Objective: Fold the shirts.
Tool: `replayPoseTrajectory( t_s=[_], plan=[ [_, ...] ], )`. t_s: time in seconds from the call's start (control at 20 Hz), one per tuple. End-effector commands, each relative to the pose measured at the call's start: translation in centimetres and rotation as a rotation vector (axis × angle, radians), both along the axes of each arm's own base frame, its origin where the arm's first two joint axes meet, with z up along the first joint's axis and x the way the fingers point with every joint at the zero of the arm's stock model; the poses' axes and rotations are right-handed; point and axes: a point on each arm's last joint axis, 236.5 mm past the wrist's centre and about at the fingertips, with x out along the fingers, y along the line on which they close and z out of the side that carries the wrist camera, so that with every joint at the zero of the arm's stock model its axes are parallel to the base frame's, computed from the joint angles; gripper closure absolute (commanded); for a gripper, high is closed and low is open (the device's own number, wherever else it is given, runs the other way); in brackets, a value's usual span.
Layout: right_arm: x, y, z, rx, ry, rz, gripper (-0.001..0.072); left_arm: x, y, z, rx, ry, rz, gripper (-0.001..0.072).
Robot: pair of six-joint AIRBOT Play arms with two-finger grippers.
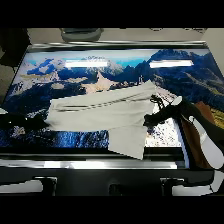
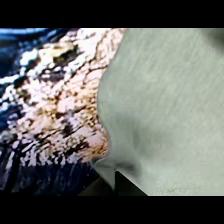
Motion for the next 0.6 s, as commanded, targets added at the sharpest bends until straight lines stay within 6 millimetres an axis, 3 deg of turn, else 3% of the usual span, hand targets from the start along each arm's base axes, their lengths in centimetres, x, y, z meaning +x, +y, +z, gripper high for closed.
replayPoseTrajectory(
  t_s=[0.0, 0.05, 0.1, 0.15, 0.2, 0.25, 0.3, 0.35, 0.4, 0.5, 0.55],
  plan=[
    [3.0, -0.4, 5.5, -0.011, -0.182, 0.082, 0.0660, 3.3, 1.0, 5.7, 0.036, -0.143, -0.010, 0.0680],
    [5.2, -1.5, 9.6, -0.073, -0.321, 0.116, 0.0661, 5.6, 1.4, 9.8, 0.061, -0.264, 0.009, 0.0680],
    [7.3, -2.8, 14.7, -0.150, -0.485, 0.141, 0.0661, 8.1, 1.2, 15.7, 0.075, -0.433, 0.040, 0.0680],
    [9.1, -4.3, 21.5, -0.245, -0.680, 0.151, 0.0660, 10.2, 0.5, 23.5, 0.069, -0.645, 0.082, 0.0680],
    [10.0, -5.7, 28.7, -0.339, -0.872, 0.128, 0.0660, 10.9, -0.4, 31.7, 0.082, -0.861, 0.103, 0.0679],
    [9.5, -7.1, 37.2, -0.435, -1.081, 0.087, 0.0660, 9.9, -1.3, 40.4, 0.143, -1.080, 0.118, 0.0680],
    [7.5, -8.2, 44.9, -0.518, -1.263, 0.041, 0.0660, 7.6, -2.0, 47.6, 0.223, -1.258, 0.128, 0.0680],
    [4.0, -9.0, 52.1, -0.593, -1.435, -0.010, 0.0660, 4.1, -2.9, 54.4, 0.312, -1.429, 0.141, 0.0679],
    [0.2, -9.5, 57.1, -0.646, -1.556, -0.050, 0.0660, 0.4, -3.7, 59.1, 0.409, -1.551, 0.148, 0.0679],
    [-7.3, -9.6, 62.7, -0.689, -1.708, -0.105, 0.0660, -6.8, -5.7, 64.7, 0.564, -1.708, 0.164, 0.0679],
    [-10.2, -9.5, 63.8, -0.693, -1.743, -0.124, 0.0660, -9.5, -6.5, 65.7, 0.592, -1.736, 0.188, 0.0679]
  ],
)
